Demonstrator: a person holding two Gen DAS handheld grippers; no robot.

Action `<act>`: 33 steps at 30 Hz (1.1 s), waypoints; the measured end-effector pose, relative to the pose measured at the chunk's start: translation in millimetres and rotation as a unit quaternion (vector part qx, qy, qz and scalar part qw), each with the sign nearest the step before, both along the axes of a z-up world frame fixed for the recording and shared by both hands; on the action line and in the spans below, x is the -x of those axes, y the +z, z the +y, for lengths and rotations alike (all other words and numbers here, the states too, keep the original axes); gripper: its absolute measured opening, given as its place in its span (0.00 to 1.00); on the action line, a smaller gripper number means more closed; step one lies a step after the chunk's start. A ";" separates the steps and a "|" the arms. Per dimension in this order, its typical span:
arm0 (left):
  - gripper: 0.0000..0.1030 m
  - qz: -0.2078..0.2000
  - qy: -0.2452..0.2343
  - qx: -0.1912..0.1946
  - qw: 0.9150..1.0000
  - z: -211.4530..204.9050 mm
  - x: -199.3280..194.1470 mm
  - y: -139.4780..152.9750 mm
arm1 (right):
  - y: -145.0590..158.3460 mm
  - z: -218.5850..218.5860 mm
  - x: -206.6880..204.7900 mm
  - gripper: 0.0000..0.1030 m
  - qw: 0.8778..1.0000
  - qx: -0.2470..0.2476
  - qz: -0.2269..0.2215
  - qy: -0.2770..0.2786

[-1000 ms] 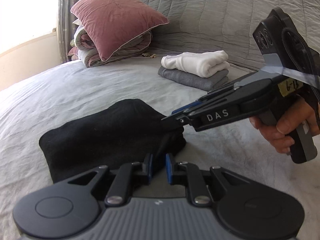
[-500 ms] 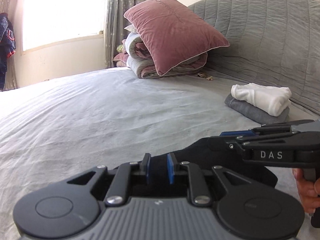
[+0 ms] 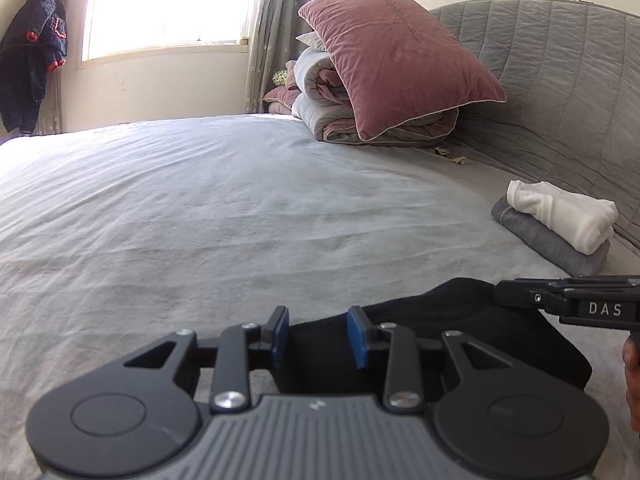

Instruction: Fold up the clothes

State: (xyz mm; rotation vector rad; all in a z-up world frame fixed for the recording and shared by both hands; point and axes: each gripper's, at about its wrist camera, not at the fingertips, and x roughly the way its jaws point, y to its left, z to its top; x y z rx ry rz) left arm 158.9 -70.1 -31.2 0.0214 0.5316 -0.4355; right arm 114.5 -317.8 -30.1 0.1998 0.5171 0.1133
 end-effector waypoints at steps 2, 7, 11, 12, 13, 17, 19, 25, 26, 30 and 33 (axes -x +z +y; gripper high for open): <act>0.35 0.011 0.004 0.008 1.000 3.4 4.2 3.7 | 4.3 -0.3 3.0 0.33 1.000 -0.001 0.002 0.000; 0.46 0.036 0.008 0.017 0.999 4.7 17.8 9.2 | 14.4 -0.8 10.3 0.45 1.000 -0.004 0.009 0.006; 0.62 0.055 0.009 0.015 0.998 5.5 27.3 13.5 | 22.0 0.8 17.0 0.56 1.000 -0.005 0.016 0.016; 0.66 0.059 0.008 0.014 0.998 6.0 29.2 14.7 | 23.5 1.3 18.3 0.59 1.000 -0.006 0.018 0.019; 0.71 0.064 0.007 0.014 0.998 6.5 31.1 15.9 | 25.1 1.3 19.2 0.61 1.000 -0.007 0.020 0.022; 0.83 0.087 -0.001 0.009 0.996 8.9 36.2 19.7 | 27.2 1.5 19.9 0.72 0.999 -0.010 0.037 0.028; 0.87 0.108 0.001 0.004 0.994 9.4 36.2 20.2 | 26.3 1.6 18.5 0.77 0.998 -0.013 0.056 0.033; 0.88 0.184 0.000 0.035 0.982 16.8 28.5 13.0 | 15.6 -1.1 15.2 0.84 0.992 -0.025 0.121 0.039; 0.88 0.194 0.000 0.046 0.980 19.0 26.3 10.7 | 13.9 -2.9 14.7 0.84 0.991 -0.030 0.129 0.039; 0.88 0.235 0.005 0.091 0.968 28.3 17.4 1.4 | 9.6 -14.1 13.2 0.84 0.985 -0.070 0.153 0.036; 0.88 0.251 0.011 0.127 0.960 36.2 11.5 -6.4 | 5.2 -25.6 10.1 0.84 0.976 -0.128 0.172 0.035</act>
